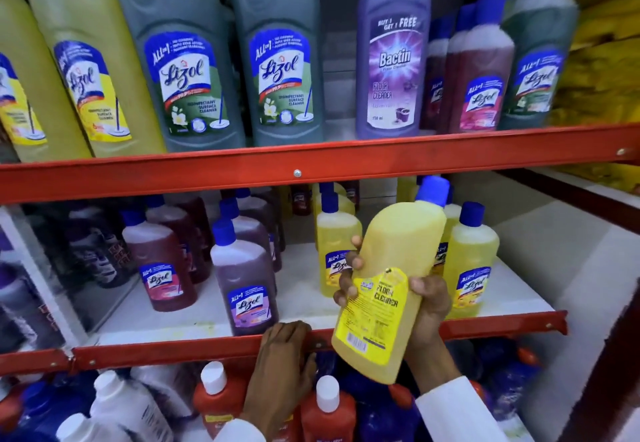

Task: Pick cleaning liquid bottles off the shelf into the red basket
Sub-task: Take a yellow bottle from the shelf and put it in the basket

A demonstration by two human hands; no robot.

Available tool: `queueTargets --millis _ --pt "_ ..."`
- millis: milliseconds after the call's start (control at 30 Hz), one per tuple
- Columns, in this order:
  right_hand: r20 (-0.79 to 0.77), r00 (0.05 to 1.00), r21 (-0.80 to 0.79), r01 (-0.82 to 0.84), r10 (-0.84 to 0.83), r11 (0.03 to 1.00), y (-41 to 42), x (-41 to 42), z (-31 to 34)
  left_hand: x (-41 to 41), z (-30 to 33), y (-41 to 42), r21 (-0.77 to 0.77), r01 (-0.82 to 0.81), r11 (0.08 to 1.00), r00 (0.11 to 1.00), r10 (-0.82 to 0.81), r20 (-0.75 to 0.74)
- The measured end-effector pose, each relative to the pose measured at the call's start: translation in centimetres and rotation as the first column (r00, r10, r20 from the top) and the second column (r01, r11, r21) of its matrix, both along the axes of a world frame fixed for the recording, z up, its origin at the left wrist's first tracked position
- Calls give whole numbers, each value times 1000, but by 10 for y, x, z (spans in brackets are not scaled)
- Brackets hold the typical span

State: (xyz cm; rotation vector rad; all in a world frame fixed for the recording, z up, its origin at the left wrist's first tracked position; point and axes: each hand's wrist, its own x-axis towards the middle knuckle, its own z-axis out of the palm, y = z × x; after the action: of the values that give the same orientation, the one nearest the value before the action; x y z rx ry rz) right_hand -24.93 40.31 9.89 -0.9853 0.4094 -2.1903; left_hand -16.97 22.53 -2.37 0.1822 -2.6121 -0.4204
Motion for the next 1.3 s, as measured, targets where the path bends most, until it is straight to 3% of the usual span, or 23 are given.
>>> queueTargets --millis 67,100,167,200,300,400,600,767,900,1000,1133,1300 --pt "-5 970 105 242 -243 965 2 5 2 0 0 1 -1 7 1000 1000 -7 -23" --pt "-41 902 199 428 -429 882 1 8 4 1 0 1 -2 9 1000 999 -9 -34" --pt "-190 645 366 746 -740 557 -3 15 10 1 1 2 -4 6 1000 999 -6 -49" --pt "-272 526 403 823 -806 401 -7 18 12 2 1 2 -3 2 1000 999 -2 -45" --pt "-474 298 409 908 -829 92 -14 22 11 4 2 1 -11 -3 1000 1000 3 -5" --pt "-578 201 381 924 -791 -44 -13 24 7 6 5 6 3 7 1000 1000 -7 10" --pt "-611 172 344 937 -773 -64 3 31 -6 7 9 6 5 17 1000 997 -17 82" --pt "-632 249 374 927 -734 -8 29 41 -29 21 31 43 230 193 954 977 -208 45" --pt "-661 370 448 892 -653 52 48 54 -63 32 28 83 520 309 796 938 -346 -28" --pt "-677 461 505 858 -574 94 68 65 -97 34 -3 105 663 258 703 949 -312 -39" --pt "-765 527 539 838 -370 80 101 76 -148 45 -72 122 751 136 646 945 -313 98" --pt "-752 635 652 756 -177 -58 127 78 -228 57 -163 142 776 -9 631 905 -324 275"
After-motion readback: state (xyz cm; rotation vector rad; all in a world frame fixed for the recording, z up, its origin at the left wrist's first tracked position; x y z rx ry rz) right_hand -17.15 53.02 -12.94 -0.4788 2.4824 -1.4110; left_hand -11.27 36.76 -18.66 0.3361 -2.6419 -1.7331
